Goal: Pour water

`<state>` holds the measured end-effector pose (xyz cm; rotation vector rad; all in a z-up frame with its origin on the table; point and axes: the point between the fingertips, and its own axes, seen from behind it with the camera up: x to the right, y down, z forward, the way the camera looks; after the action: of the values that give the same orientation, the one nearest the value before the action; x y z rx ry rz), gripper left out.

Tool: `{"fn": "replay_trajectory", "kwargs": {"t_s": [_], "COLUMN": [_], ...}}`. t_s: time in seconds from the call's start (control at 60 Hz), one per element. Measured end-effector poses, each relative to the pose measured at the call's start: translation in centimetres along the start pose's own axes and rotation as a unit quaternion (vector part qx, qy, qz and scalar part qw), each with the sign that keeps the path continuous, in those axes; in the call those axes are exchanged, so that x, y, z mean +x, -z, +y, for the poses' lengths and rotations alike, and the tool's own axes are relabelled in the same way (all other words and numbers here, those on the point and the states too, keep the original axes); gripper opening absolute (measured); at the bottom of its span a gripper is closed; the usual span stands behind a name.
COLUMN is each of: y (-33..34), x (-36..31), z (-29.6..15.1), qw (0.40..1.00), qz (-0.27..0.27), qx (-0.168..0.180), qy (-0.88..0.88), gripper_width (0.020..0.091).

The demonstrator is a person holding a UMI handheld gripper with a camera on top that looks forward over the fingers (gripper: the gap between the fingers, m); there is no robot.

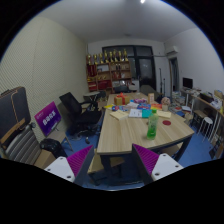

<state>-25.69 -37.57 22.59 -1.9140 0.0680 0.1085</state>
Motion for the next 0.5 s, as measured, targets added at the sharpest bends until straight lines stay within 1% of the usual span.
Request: {"fn": "replay_trajectory", "kwargs": {"t_s": [0.05,0.083,0.1,0.15,0.217,0.25,0.283,0.383,0.5], "y": [0.0,-0.1,-1.0,-0.7,-1.5,-2.9,-3.2,-6.7,-13.3], "x": [-0.1,0.0,1.5,1.1,2.1,4.0,5.3,11.4,17.6], "z": [0.1,-0.1,-0.6,-0.7,-0.6,0.0,-0.4,0.5,0.6], "qw": [1.0,1.0,1.0,0.999,0.998,0.997,0.997,0.997,0.996], "qz": [0.004,0.006,0.004,0.006,0.007,0.01,0.019,0.046,0.058], "qx": [0.007,0.018,0.024,0.041,0.054,0.061,0.06,0.056,0.065], "qy": [0.002,0.007,0.01,0.019,0.033,0.039,0.043,0.033,0.027], "gripper_width": [0.0828,0.0822,0.0821,0.0818,0.0814,0.081,0.0808,0.0807,0.0812]}}
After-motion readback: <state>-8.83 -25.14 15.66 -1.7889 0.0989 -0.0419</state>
